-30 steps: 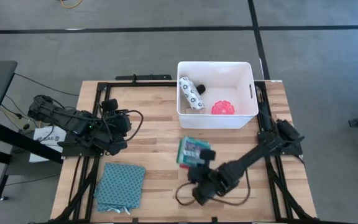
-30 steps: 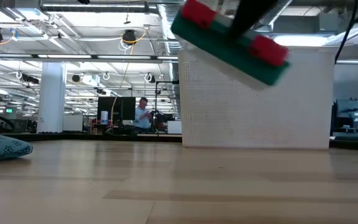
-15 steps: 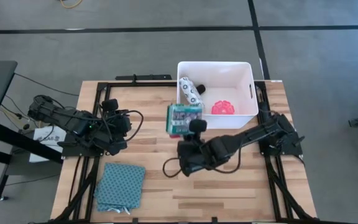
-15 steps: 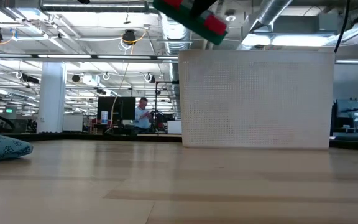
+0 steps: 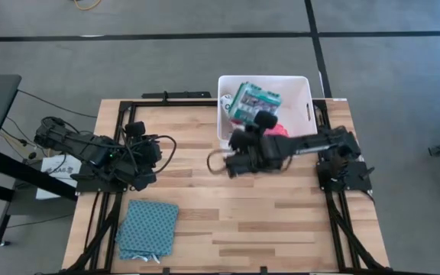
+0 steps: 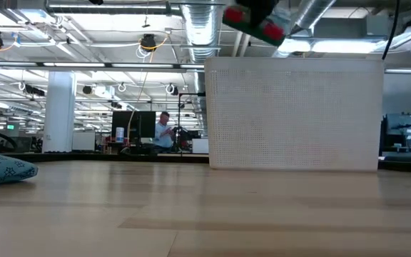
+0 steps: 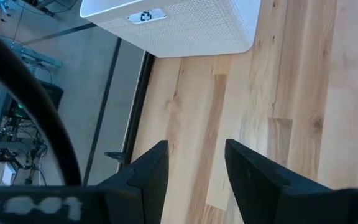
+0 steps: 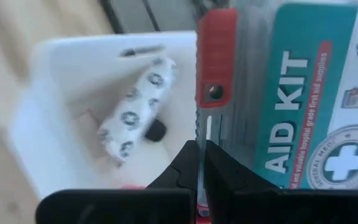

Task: Pick & place medical supplies in basket/bin
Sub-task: Put the green first aid kit in the white bin

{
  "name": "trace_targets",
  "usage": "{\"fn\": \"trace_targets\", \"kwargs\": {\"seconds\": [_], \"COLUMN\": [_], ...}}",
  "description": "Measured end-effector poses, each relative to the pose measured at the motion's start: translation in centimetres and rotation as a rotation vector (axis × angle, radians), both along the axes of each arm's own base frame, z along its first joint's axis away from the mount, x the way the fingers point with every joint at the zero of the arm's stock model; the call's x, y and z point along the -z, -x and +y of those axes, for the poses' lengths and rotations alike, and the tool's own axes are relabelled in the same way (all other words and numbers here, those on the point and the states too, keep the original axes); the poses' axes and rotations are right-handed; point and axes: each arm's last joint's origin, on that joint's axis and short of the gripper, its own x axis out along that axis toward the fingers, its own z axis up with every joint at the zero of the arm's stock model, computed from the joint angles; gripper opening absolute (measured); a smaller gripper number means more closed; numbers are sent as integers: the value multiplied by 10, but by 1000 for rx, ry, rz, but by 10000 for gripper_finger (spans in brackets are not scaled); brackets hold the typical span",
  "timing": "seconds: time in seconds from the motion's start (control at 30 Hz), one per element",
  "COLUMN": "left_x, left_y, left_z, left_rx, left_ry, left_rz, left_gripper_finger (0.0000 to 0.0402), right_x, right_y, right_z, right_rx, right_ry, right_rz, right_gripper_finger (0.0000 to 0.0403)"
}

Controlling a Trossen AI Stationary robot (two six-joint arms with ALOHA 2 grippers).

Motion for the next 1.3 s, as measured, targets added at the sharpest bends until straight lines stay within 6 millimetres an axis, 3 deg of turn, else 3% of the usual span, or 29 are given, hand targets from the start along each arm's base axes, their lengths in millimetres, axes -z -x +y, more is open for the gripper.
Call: {"fn": "trace_targets", "kwargs": {"seconds": [0.23, 0.43, 0.6, 0.77, 1.03, 1.17, 1.3], "left_x": [0, 0, 1, 1, 0, 0, 1], "left_y": [0, 0, 0, 0, -1, -2, -2], "left_z": [0, 0, -1, -1, -2, -2, -2], "left_rx": [-15, -33, -41, -59, -78, -72, -63], "left_ry": [19, 33, 66, 98, 122, 119, 113], "left_rz": [-11, -25, -25, -40, -66, -63, -56], "left_gripper_finger": [148, 148, 148, 148, 148, 148, 148], "right_x": [1, 8, 10, 11, 10, 20, 49], "right_y": [3, 19, 32, 32, 27, 20, 6], "right_z": [-81, -155, -196, -215, -220, -232, -242], "right_rx": [268, 558, 687, 658, 590, 598, 623], "right_ry": [-143, -489, -623, -688, -676, -703, -712], "right_rz": [-58, -160, -244, -316, -334, -364, -293], "right_gripper_finger": [1, 0, 1, 8, 10, 7, 15]}}
